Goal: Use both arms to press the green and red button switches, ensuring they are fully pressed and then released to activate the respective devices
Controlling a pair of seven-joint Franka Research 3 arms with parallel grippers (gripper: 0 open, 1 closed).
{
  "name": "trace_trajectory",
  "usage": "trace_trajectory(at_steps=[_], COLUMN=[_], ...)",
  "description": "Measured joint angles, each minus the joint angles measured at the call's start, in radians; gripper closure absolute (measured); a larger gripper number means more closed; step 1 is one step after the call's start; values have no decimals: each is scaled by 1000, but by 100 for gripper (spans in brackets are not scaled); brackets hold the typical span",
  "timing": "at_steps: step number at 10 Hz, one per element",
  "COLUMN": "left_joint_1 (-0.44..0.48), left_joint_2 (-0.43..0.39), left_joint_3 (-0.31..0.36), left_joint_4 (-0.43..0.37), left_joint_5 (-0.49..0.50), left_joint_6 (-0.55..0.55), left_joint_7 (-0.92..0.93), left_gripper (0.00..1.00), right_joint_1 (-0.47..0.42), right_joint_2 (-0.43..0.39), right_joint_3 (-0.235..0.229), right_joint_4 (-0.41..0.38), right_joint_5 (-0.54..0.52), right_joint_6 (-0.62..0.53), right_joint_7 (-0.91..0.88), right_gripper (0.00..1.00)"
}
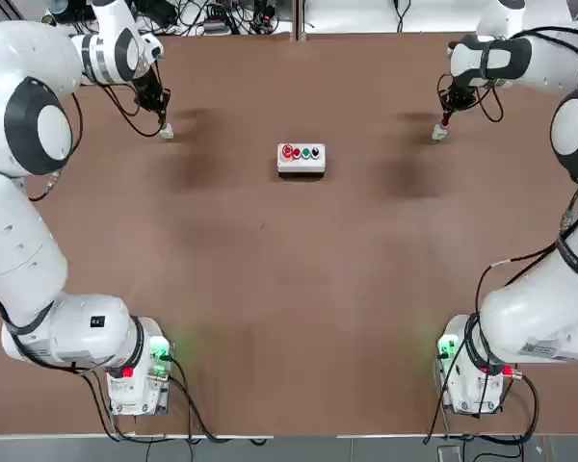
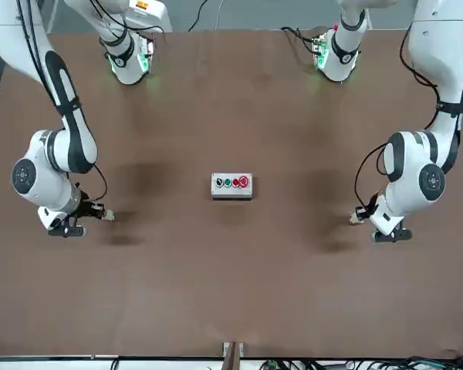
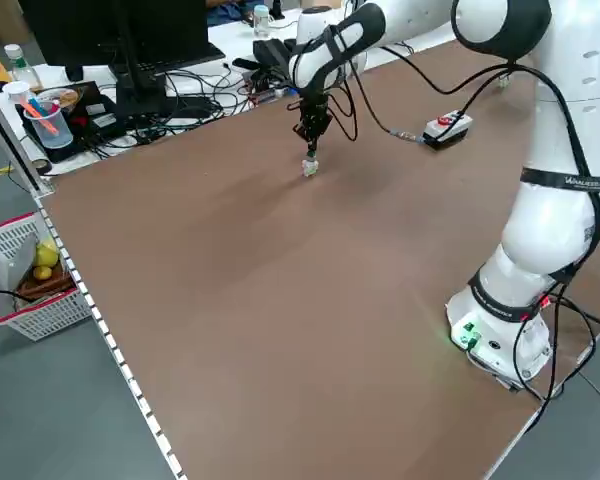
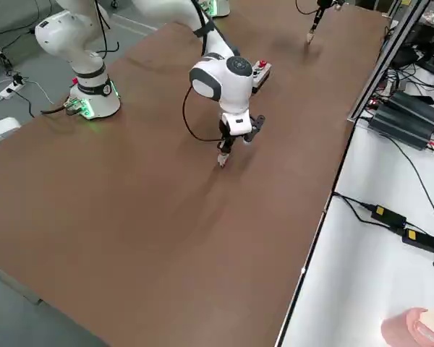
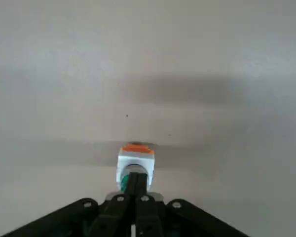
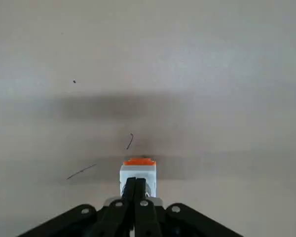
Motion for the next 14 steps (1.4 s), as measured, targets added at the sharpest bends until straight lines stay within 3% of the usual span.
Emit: trace_trajectory(at_steps=[5, 9, 10, 12, 13, 14], left_joint_1=[0, 1, 1, 0, 0, 0], left_joint_2=[-8, -115, -151, -205, -219, -224], left_joint_3=[0, 1, 1, 0, 0, 1], left_joint_4=[31, 96, 97, 105, 129, 175], left_joint_5=[0, 0, 0, 0, 0, 0], left_joint_6=[-65, -220, -237, -293, -342, -411], left_joint_7=[-2, -12, -28, -55, -56, -57], left_gripper=[97, 92, 88, 64, 61, 50], right_joint_1=[0, -1, -1, -1, -1, -1], right_joint_2=[0, 0, 0, -3, -10, -23], right_joint_3=[-1, -1, -1, -1, -1, -1], right_joint_4=[24, 34, 38, 46, 53, 68], right_joint_5=[0, 0, 0, 0, 0, 1], right_joint_6=[-57, -80, -86, -88, -94, -131], right_joint_7=[0, 0, 0, 0, 0, 1], right_gripper=[96, 96, 96, 96, 96, 96])
